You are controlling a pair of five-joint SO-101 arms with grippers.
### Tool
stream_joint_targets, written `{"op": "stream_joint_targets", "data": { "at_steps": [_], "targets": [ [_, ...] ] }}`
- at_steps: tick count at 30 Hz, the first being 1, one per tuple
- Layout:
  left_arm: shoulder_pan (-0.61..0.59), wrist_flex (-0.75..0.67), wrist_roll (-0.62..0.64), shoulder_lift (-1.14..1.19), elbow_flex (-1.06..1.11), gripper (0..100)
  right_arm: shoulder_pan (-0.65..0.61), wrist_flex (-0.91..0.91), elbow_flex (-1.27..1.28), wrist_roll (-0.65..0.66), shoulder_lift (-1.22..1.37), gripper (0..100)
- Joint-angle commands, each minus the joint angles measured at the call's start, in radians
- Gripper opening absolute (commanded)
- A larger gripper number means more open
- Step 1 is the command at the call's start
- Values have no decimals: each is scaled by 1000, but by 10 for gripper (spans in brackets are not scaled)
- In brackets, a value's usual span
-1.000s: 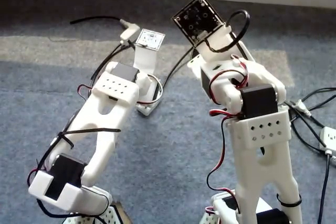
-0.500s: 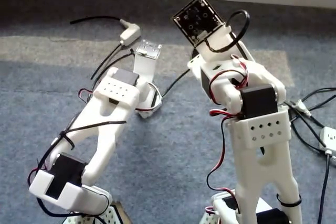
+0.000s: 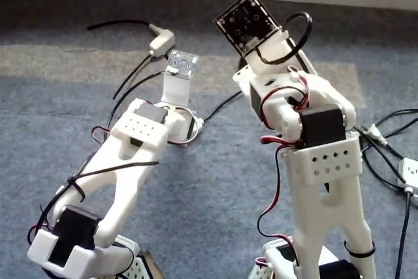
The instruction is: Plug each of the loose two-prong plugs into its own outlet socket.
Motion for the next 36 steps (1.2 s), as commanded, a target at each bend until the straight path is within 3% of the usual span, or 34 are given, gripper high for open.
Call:
{"op": "stream_joint_targets", "data": {
  "at_steps": [1, 4, 12, 19, 22, 28, 36],
  "targets": [
    [-7, 3, 2, -2, 5, 123, -10, -16, -19, 8, -4, 9],
    [-8, 43, 3, -2, -28, 183, -10, -16, -19, 6, -4, 9],
    [-27, 272, 5, -2, -280, 207, -10, -22, -21, 3, -4, 14],
    [-147, 466, 6, -10, -615, 246, -2, -24, -28, -101, -2, 205],
    [-197, 568, 6, -56, -768, 258, 13, -33, -30, -135, -1, 221],
    [-418, 689, 0, -202, -961, 264, 62, -101, -33, -460, -1, 222],
    [-765, 783, 6, -367, -989, 263, 56, 28, -88, -809, 219, 224]
  ]
}}
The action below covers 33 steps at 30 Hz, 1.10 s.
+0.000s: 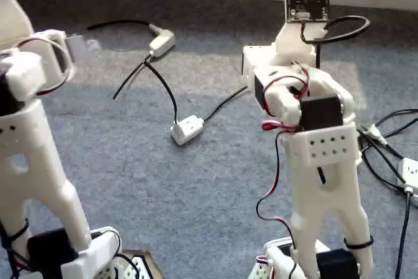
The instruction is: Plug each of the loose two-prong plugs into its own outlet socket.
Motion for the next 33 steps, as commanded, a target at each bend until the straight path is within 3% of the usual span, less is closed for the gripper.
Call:
{"op": "stream_joint_targets", "data": {
  "at_steps": [1, 6, 11, 15, 25, 33],
  "targets": [
    [-196, 75, 9, -77, -33, 263, 7, 67, -117, -132, 163, 224],
    [-317, 149, 9, -42, 30, 263, -25, 225, -357, -282, 455, 224],
    [-331, 147, 5, -19, 208, 263, -108, 404, -604, -672, 653, 224],
    [-329, 126, 3, -21, 323, 263, -180, 490, -719, -844, 742, 224],
    [-331, 18, 2, -24, 521, 262, -246, 466, -739, -1066, 969, 224],
    [-328, -64, 2, -24, 601, 261, -369, 337, -739, -1103, 1087, 224]
  ]
}}
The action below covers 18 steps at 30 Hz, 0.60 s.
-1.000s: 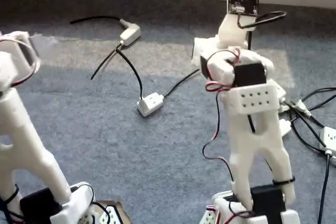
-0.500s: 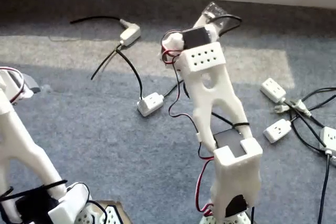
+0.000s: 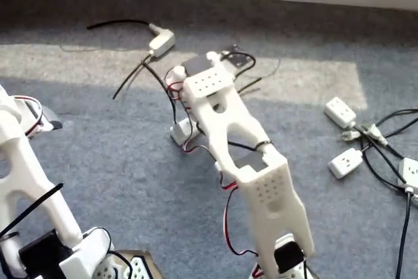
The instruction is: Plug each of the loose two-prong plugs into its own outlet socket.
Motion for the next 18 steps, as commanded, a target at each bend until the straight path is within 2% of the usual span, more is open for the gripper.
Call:
{"op": "stream_joint_targets", "data": {
  "at_steps": [1, 12, 15, 18],
  "targets": [
    [-5, -28, 0, -7, 7, 260, -59, -44, -47, -15, -19, 224],
    [-8, -31, 0, -5, 38, 260, -79, -94, -45, -17, 87, 217],
    [-8, -38, -2, -7, 44, 260, -58, -101, -47, -17, 134, 171],
    [-13, -55, -2, -4, 44, 260, -33, -101, -48, -17, 145, 78]
  ]
}}
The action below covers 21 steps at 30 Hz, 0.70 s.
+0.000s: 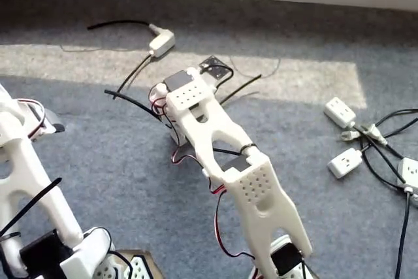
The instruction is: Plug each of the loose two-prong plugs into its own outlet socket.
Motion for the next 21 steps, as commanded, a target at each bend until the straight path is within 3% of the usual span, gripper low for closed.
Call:
{"op": "stream_joint_targets", "data": {
  "at_steps": [1, 9, 15, 21],
  "targets": [
    [-22, -32, -2, -4, -4, 260, 35, -18, -31, -12, -4, 50],
    [-44, -34, -3, -2, 12, 262, 39, -39, -211, 100, -15, 22],
    [-44, -77, -87, -7, 70, 260, 79, -306, -257, 138, -15, 23],
    [-104, -103, -95, -8, 79, 261, 119, -524, -266, 167, 41, 37]
  ]
}}
